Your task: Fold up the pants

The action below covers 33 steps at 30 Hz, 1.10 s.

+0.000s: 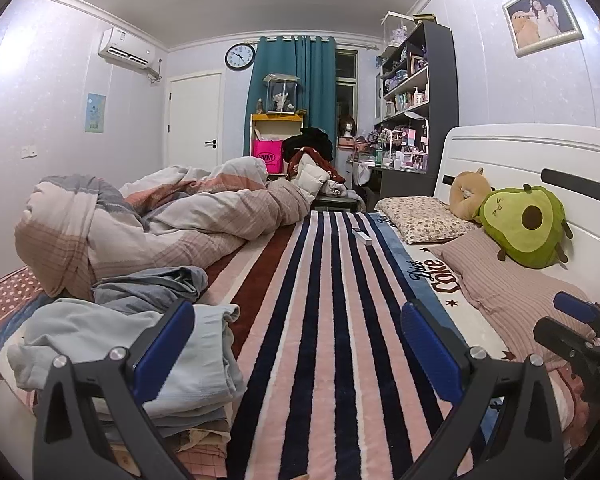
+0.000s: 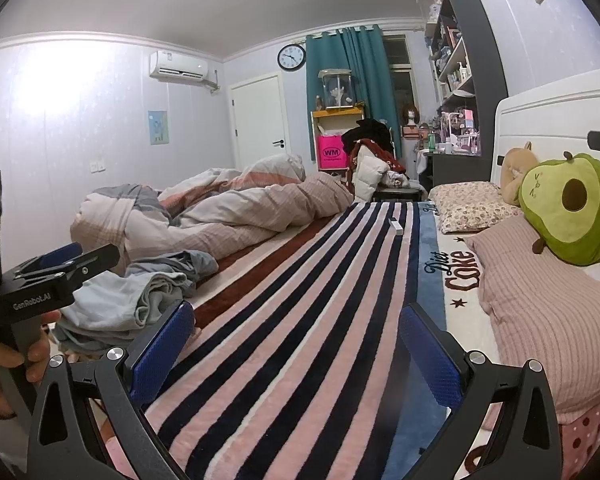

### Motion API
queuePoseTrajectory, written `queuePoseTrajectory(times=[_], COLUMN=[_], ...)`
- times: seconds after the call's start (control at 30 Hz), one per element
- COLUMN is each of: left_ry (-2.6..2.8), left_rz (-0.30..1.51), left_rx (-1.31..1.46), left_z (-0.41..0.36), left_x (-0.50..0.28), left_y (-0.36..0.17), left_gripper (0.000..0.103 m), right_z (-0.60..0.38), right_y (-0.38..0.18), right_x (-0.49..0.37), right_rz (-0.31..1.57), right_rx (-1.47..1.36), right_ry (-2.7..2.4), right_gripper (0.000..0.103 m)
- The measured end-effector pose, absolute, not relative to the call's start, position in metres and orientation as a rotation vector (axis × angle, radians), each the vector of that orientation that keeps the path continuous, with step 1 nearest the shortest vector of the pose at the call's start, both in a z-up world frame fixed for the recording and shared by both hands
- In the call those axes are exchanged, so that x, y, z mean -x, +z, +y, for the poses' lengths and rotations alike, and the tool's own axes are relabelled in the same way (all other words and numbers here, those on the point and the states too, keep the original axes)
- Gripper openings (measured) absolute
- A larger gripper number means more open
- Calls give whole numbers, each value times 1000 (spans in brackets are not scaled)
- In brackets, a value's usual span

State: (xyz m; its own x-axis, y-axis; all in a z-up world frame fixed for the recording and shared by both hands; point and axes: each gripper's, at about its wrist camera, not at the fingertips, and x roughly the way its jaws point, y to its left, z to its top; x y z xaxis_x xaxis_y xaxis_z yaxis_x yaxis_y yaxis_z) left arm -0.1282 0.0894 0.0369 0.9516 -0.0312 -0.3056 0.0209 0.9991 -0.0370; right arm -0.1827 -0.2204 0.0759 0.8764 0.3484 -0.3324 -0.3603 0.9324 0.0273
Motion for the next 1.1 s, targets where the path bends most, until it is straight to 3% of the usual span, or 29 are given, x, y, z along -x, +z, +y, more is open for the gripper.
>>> queuePoseTrajectory(times=[1.1], left_ry=[-28], left_rz=[298], left_rx=[16], left_z=[87], left_x=[133], left_y=[45], left_gripper=[102], right_z=[-199], right_y=[75], right_x=[190], right_rz=[343], right_rx=[15], right_ry=[344], right_gripper=[102])
